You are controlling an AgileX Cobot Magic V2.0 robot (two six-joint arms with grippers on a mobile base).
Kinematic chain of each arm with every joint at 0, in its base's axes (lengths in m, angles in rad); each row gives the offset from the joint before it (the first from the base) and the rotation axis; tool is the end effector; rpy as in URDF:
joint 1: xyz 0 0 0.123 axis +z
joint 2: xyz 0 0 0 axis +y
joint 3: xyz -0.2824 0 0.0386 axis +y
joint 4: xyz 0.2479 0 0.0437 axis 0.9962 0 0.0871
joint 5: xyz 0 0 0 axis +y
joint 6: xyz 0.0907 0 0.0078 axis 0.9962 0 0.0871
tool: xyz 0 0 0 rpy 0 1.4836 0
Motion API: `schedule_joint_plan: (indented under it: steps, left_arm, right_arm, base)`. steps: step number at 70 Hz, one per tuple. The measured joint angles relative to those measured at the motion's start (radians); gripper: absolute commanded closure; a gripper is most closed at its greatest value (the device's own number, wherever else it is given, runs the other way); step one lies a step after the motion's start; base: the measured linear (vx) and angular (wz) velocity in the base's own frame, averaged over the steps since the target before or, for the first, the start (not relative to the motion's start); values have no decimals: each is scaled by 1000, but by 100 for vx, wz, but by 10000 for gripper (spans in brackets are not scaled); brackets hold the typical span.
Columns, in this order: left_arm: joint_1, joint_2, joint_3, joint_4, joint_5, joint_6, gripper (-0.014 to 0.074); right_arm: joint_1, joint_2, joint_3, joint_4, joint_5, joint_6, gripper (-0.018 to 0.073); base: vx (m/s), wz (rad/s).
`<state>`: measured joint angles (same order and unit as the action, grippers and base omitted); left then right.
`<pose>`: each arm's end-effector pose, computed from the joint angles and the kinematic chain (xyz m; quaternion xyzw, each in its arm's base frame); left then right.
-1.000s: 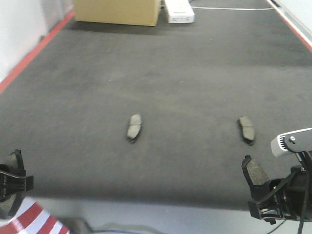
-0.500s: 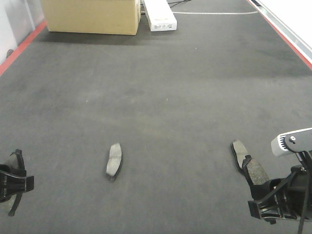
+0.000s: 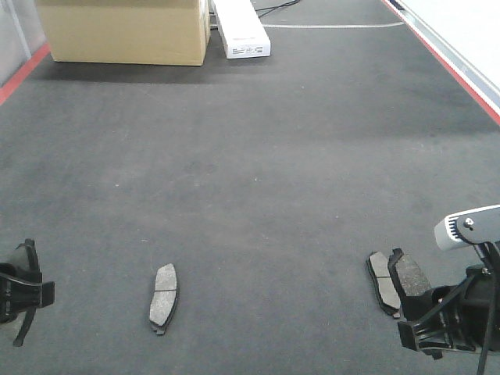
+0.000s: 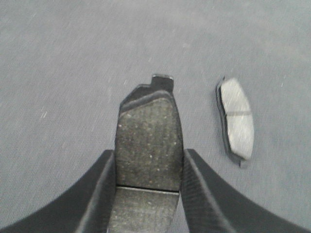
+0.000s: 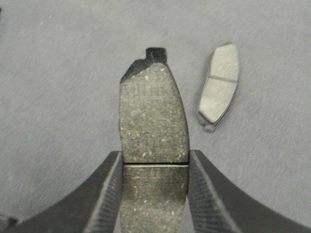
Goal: Move and align brake pads A on conveyor
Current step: 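Drive up to the conveyor beside the two pads already on it, then swing the left gripper over the belt beside the nearer pad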
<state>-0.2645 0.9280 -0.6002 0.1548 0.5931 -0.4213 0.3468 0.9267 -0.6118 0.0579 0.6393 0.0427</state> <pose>0.1677 -0.0373 0.2668 -0.0287 0.9307 -0.0610 0.3596 0.1582 0.0605 0.2674 -0.1265 0.9299 0.0904 0.3333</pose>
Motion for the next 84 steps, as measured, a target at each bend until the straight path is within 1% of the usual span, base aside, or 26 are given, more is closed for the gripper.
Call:
schedule_joint_plan:
  steps: [63, 79, 84]
  left_arm:
    - [0, 0, 0, 0, 0, 0, 419]
    - [0, 0, 0, -6, -28, 0, 419]
    - [-12, 0, 0, -18, -33, 9, 419]
  right_arm:
    - [0, 0, 0, 0, 1, 0, 470]
    - [0, 0, 0, 0, 1, 0, 470]
    - [0, 0, 0, 0, 1, 0, 470]
  base:
    - [1, -1]
    - [0, 0]
    - [0, 0]
